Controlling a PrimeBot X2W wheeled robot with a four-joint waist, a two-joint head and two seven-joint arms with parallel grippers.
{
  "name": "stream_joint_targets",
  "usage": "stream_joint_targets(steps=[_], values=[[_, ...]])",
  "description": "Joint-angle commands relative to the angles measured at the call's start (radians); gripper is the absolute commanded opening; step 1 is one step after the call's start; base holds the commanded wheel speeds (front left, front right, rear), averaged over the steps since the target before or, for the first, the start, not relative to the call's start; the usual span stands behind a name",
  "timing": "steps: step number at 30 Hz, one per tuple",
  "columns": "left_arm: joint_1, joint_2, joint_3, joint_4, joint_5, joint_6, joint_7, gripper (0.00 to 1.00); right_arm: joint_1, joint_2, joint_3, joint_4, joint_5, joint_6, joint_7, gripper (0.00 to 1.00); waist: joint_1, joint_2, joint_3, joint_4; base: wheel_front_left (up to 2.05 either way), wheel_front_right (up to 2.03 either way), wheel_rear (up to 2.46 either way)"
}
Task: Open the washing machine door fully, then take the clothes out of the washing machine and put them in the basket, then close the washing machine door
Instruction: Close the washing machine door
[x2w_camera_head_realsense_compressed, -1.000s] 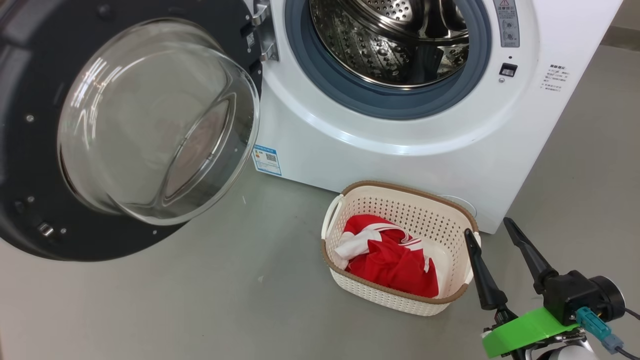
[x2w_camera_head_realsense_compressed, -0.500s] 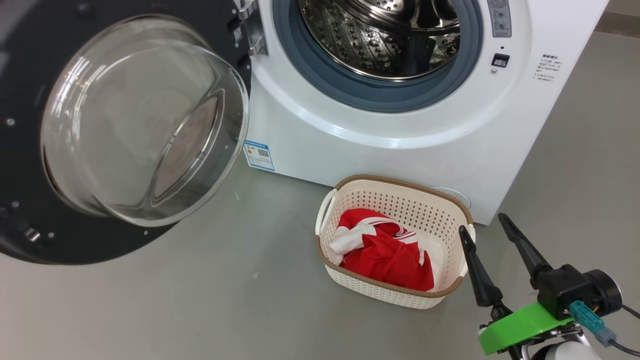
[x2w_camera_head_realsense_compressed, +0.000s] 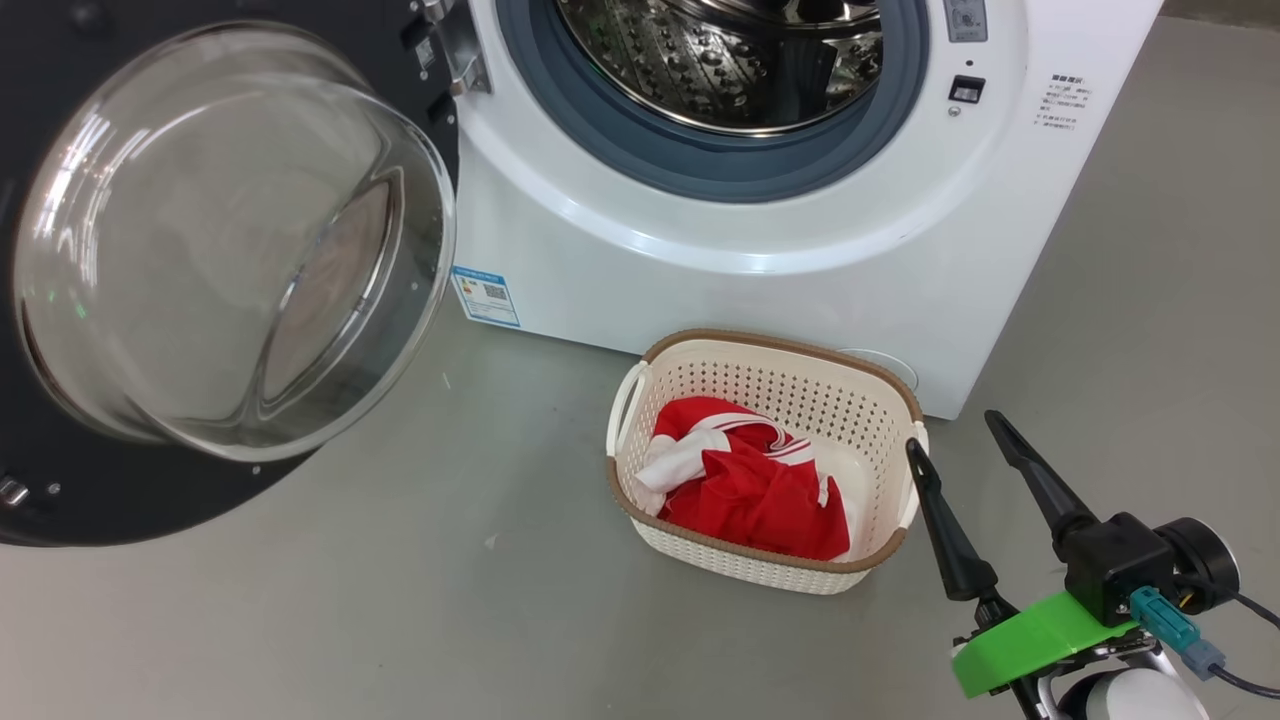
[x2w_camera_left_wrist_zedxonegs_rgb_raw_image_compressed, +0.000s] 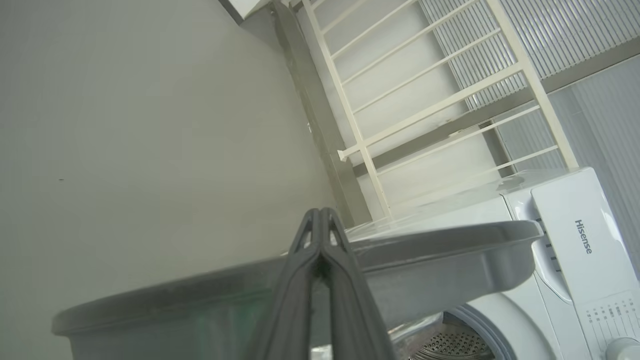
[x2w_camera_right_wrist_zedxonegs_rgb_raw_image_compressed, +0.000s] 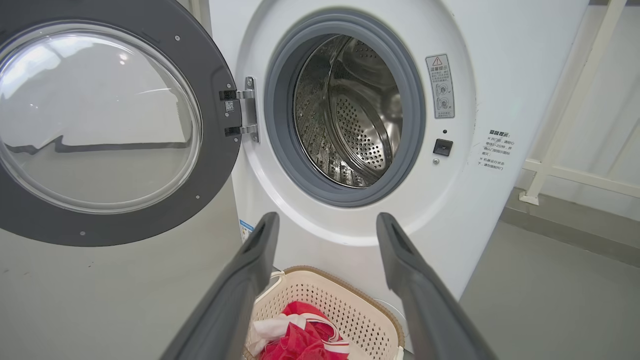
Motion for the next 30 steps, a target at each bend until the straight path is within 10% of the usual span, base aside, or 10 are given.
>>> stream_joint_targets(steps=[1,30], values=[[-0.018,0.082,0.01,-0.018,-0.013,-0.018,0.021,0.0,-0.036,-0.008,0.024,-0.031,-0.003,0.006,0.0,1.0,-0.0001,0.0,0.003,-0.002,0.0,0.0,0.0],[0.041,0.056,0.063,0.007,-0.152,-0.116,0.282,0.0,-0.047,-0.001,0.041,-0.006,0.015,0.006,-0.027,1.0,-0.0001,0.0,-0.005,-0.005,0.0,0.0,0.0]])
